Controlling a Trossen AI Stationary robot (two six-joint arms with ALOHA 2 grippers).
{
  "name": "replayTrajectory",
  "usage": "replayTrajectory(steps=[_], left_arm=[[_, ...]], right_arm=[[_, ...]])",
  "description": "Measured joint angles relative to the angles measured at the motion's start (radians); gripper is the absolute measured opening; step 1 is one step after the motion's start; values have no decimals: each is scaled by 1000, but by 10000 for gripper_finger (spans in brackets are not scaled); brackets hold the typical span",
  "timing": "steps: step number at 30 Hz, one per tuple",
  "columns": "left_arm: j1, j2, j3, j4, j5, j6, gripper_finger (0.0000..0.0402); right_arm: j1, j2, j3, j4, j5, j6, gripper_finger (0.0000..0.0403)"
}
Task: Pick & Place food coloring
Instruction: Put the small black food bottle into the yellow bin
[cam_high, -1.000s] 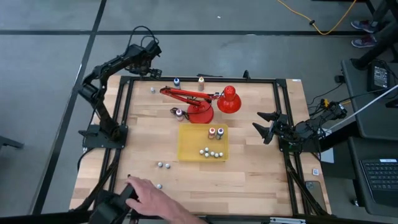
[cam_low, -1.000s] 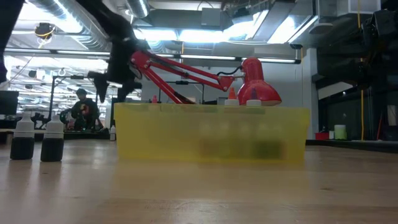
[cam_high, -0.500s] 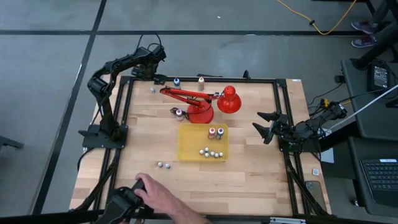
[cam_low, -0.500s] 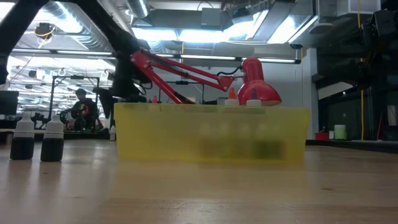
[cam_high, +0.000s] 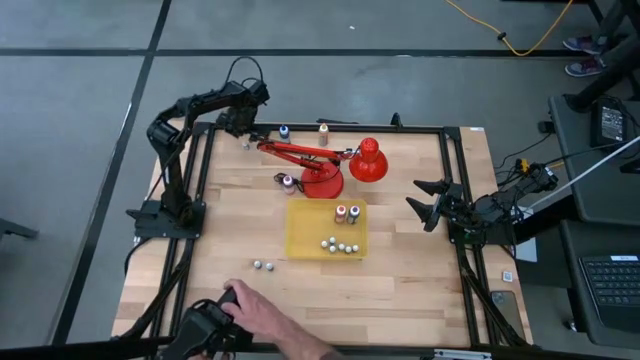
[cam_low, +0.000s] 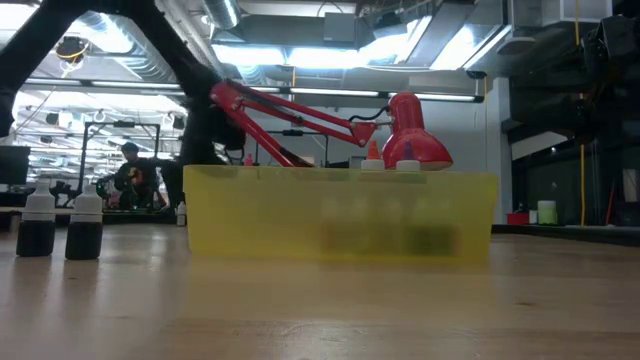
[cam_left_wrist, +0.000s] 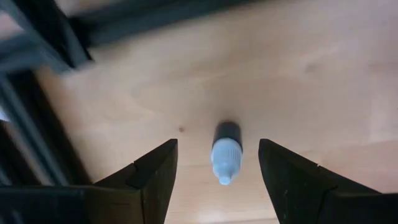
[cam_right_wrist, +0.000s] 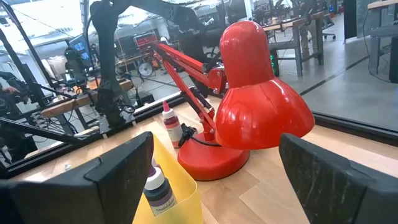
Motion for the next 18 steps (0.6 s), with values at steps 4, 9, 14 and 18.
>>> replayTrajectory(steps=[4,9,14,18], left_arm=[[-7,-2,-62,27,34,-14,219],[-17,-4,-71,63,18,-10,219],[-14,-4,-71,66,10,-17,218],[-13,-4,-71,79,7,-17,211]], right_arm=[[0,0,0,0,0,1,347],[0,0,0,0,0,1,347],[0,0,0,0,0,0,347],[0,0,0,0,0,1,347]])
